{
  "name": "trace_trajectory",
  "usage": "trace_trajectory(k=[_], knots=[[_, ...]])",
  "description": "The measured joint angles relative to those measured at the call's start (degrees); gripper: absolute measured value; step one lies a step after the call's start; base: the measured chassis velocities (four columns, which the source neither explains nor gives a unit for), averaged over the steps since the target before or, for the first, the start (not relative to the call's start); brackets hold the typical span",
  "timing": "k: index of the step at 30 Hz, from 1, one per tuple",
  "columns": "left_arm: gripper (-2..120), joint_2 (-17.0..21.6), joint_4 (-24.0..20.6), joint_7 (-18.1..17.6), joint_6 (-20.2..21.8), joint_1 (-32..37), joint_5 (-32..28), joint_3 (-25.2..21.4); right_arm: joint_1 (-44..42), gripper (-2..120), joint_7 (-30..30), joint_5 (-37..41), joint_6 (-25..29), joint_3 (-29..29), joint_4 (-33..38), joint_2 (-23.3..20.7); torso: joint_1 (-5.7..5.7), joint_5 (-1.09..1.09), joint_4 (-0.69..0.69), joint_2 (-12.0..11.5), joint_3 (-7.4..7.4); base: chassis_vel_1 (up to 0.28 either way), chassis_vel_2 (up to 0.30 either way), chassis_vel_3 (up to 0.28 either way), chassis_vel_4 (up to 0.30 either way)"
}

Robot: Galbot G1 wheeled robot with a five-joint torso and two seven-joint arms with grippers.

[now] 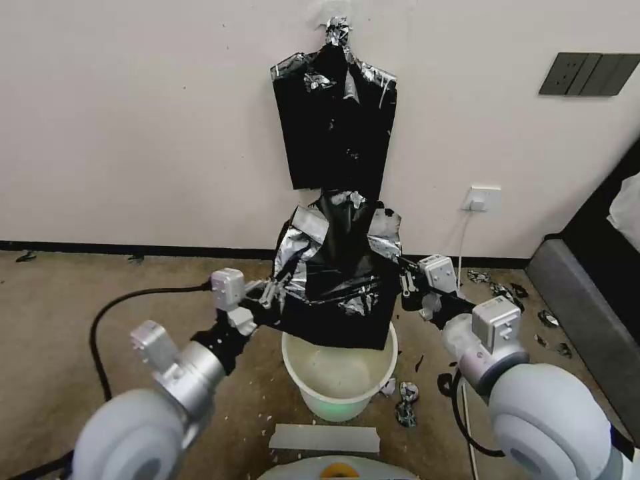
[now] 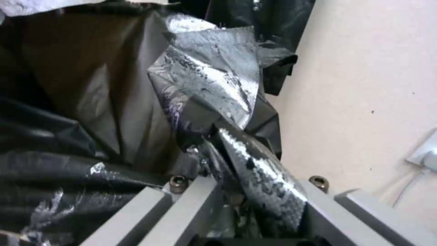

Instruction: Place a trash bag onto the trash bin.

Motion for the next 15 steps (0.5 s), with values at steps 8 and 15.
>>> trace_trajectory(k=[8,15], knots=[[0,-1.8,2.8,2.0,-0.8,-2.4,-2.3,4.1,-0.9,0,0.0,0.1,0.0,0.3,0.0,-0.3,0.00,0.00,0.00,0.0,0.00,0.000,0.000,0.000,0.000],[0,-3.6,5.4,3.1,-1.5,-3.8,-2.0,7.8,-2.5,0,0.0,0.3,-0.1,0.3,0.0,-1.1,0.00,0.00,0.00,0.0,0.00,0.000,0.000,0.000,0.000]])
